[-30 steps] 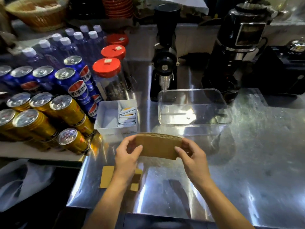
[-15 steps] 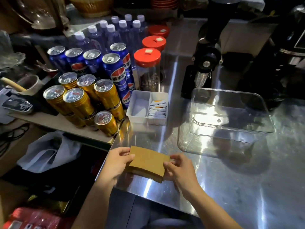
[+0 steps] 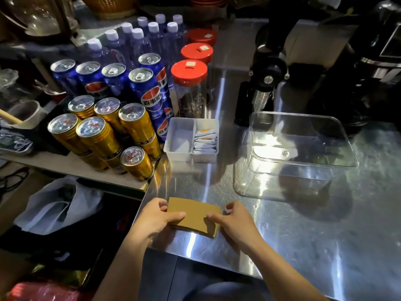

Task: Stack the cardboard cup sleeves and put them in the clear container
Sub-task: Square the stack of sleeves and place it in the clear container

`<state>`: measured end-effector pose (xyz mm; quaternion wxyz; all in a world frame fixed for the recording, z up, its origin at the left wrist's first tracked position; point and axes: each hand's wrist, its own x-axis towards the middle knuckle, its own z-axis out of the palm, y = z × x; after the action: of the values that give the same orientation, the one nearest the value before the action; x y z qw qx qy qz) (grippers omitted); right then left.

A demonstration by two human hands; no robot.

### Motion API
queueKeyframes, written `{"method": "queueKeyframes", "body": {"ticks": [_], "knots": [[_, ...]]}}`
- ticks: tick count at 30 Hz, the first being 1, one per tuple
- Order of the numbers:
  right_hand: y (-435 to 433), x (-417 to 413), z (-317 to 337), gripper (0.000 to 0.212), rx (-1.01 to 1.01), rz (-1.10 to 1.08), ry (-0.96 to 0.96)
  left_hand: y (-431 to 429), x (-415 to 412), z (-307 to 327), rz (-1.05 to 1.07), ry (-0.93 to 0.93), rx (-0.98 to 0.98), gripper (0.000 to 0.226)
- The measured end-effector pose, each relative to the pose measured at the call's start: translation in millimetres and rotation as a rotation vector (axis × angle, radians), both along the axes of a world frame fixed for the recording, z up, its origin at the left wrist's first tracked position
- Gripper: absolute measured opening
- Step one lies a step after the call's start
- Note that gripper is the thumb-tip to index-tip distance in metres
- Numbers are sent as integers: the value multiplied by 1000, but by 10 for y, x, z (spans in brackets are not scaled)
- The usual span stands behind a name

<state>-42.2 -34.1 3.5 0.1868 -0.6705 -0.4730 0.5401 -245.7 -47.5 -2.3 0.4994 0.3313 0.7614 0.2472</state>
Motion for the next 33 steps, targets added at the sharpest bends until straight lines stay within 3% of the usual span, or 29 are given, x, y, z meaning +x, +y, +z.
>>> {"method": "queueKeyframes", "body": {"ticks": [2, 7, 11, 13, 16, 19, 22, 28, 30, 33], "knots": [[28, -28, -7, 46, -24, 9, -20, 27, 9, -12, -47, -11, -14, 41], [53, 3, -7, 49, -116, -27, 106, 98, 65, 11, -78, -112, -55, 32], [106, 239, 80, 24, -139, -82, 314, 106, 188, 52, -84, -321, 14, 27], [140, 400, 145, 18, -110, -114, 413, 142, 321, 67, -107, -379, 99, 28], [176, 651, 193, 11, 66, -136, 385, 263, 606, 84, -155, -406, 220, 34], [175, 878, 165, 22, 247, -224, 322, 376, 916, 47, -181, -384, 343, 48], [151, 1072, 97, 34, 388, -256, 199, 437, 1179, -36, -254, -351, 437, 47], [34, 1238, -81, 45, 377, -306, 341, 414, 1423, -298, -288, -340, 471, 51], [18, 1245, -137, 49, 396, -304, 366, 382, 1425, -365, -280, -448, 454, 52], [-4, 1211, -192, 48, 414, -294, 418, 339, 1445, -393, -225, -755, 392, 47]]}}
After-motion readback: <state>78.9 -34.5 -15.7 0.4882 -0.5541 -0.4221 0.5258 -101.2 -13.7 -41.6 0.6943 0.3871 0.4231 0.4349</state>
